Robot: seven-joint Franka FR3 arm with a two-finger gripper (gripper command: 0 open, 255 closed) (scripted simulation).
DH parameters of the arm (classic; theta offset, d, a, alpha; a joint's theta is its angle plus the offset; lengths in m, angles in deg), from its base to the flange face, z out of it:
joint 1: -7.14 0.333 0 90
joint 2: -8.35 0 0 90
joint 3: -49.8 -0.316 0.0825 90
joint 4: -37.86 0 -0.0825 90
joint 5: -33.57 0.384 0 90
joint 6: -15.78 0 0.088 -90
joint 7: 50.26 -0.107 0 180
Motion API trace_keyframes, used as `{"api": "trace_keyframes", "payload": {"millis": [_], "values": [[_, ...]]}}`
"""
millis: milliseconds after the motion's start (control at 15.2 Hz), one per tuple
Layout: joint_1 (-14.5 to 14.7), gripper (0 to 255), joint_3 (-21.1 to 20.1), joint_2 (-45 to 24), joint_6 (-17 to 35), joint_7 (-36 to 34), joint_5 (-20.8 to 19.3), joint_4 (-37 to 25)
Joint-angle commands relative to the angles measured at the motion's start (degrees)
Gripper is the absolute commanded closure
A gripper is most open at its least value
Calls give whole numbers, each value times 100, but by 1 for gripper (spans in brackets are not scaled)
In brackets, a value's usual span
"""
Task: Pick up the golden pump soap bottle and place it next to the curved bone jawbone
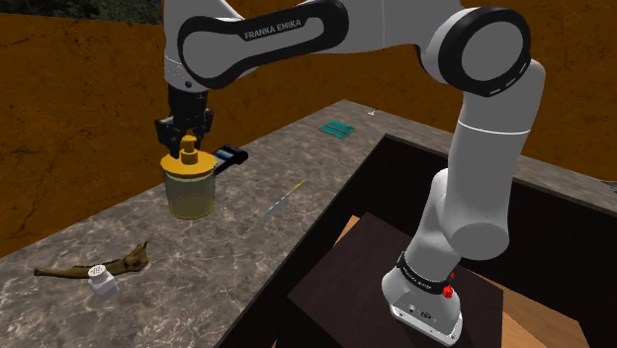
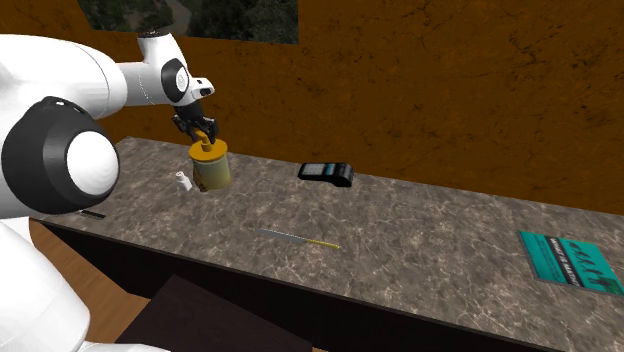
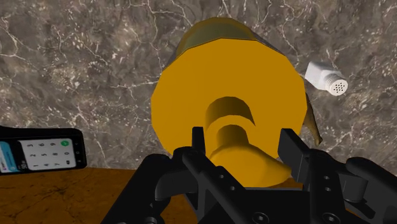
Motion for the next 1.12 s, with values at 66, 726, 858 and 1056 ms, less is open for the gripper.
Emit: {"api": "trace_keyframes", "payload": {"millis": [66, 726, 858, 1056], "values": [[0, 255, 2, -42, 224, -9, -9, 173], [7, 255, 16, -304, 916, -50, -56, 606], [9, 255, 20, -368, 1051, -59, -68, 677], [13, 255, 26, -473, 1251, -74, -86, 773]]}}
